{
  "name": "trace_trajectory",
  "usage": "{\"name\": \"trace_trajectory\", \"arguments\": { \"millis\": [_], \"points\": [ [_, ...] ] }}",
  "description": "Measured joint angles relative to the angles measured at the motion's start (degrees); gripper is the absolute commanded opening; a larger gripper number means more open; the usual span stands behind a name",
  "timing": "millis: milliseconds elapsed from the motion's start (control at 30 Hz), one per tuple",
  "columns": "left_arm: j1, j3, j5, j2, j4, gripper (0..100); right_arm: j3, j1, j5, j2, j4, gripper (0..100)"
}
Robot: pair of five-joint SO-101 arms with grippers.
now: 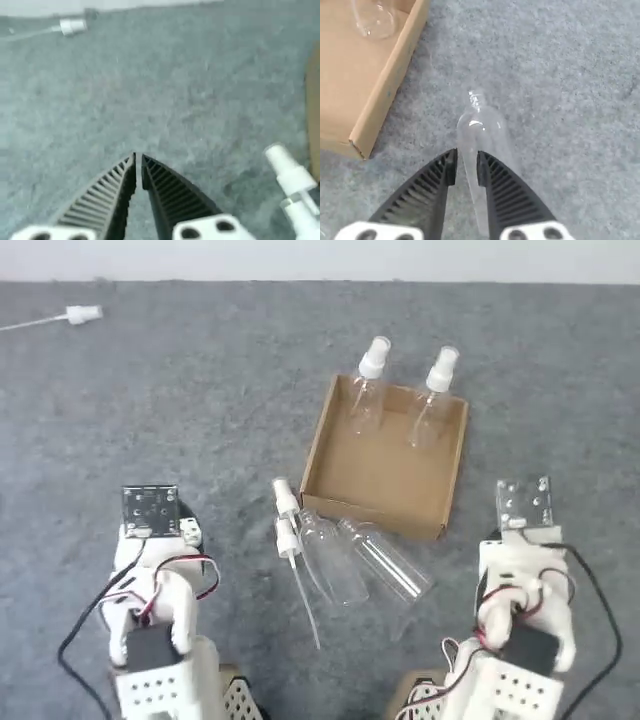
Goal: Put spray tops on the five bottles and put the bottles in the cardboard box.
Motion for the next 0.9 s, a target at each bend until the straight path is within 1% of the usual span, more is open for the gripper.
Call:
{"name": "trace_trajectory", "arguments": {
  "millis": [133, 200, 400, 600, 700, 900],
  "points": [
    [-0.1, 2.4, 0.0, 0.0, -1.8, 1, 7.1, 0.1, 0.0, -9.7, 2.3, 1.7],
    [-0.1, 2.5, 0.0, 0.0, -1.1, 1, 8.2, 0.2, 0.0, -10.8, 3.9, 1.7],
    [-0.1, 2.5, 0.0, 0.0, 7.9, 1, 13.0, 0.1, 0.0, -10.7, 4.8, 1.5],
    [-0.1, 2.5, 0.0, 0.0, 16.2, 1, 13.4, 0.1, 0.0, -10.7, 6.8, 1.6],
    [-0.1, 2.5, 0.0, 0.0, 17.9, 1, 13.4, 0.1, 0.0, -10.7, 8.9, 1.5],
    [-0.1, 2.5, 0.0, 0.0, 18.0, 1, 13.4, 0.1, 0.0, -10.7, 14.1, 1.6]
  ]
}}
